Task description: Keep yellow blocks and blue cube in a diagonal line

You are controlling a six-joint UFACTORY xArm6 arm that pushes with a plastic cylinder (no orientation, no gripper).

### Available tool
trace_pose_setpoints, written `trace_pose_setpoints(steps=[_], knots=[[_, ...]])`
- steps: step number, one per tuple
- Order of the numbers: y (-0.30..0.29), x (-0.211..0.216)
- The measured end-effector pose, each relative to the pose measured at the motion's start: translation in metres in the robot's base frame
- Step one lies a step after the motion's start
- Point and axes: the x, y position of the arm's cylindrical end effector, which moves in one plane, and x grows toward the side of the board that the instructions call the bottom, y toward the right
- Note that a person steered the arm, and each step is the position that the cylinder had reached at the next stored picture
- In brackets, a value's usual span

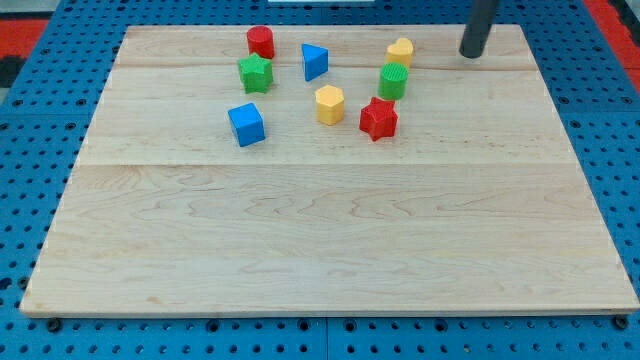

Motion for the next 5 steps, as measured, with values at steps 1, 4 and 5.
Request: trace_pose_setpoints(steps=[1,4,5], knots=[[-0.029,-0.007],[-0.063,-0.013],[-0.087,0.020]])
